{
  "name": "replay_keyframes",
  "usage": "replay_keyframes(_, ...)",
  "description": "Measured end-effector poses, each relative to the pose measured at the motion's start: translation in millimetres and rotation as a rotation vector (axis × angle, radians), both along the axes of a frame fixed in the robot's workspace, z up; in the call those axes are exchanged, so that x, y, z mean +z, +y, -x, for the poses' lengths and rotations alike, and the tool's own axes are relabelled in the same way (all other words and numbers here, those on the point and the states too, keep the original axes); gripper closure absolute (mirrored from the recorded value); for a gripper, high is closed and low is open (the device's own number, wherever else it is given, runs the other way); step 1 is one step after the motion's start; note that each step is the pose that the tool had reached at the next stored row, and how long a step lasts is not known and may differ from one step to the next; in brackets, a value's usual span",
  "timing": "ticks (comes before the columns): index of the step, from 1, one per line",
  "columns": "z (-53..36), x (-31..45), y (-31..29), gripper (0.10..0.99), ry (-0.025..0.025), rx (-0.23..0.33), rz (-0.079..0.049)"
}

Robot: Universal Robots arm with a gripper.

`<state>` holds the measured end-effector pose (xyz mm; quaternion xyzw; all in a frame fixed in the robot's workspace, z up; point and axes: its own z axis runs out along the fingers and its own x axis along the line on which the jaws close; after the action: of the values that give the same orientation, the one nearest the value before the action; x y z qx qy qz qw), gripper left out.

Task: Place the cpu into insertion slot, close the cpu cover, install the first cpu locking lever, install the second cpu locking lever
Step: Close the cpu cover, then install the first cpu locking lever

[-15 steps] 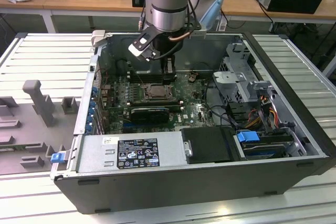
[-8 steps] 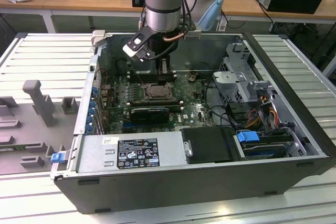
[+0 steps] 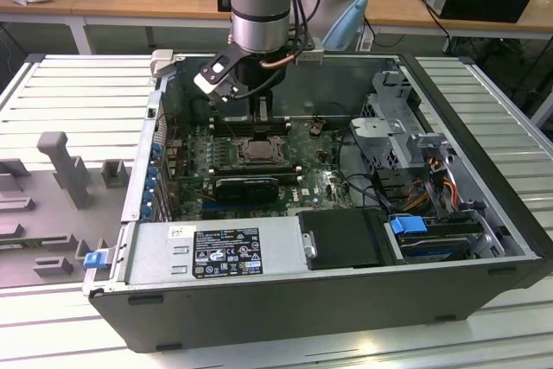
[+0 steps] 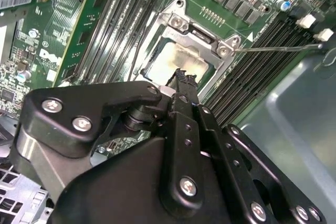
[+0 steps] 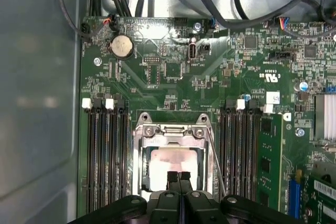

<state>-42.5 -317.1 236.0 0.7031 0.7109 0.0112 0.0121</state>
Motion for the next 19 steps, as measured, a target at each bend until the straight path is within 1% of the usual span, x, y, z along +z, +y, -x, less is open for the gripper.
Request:
replay_keyframes(5, 3.9, 0.0, 0.0, 0.980, 0.0000, 0.000, 0.000)
replay_keyframes(10, 4.0, 3.0, 0.0, 0.980, -0.0001, 0.000, 0.002)
replay_keyframes(19, 4.1, 4.7, 0.0, 0.980, 0.0000, 0.000, 0.002)
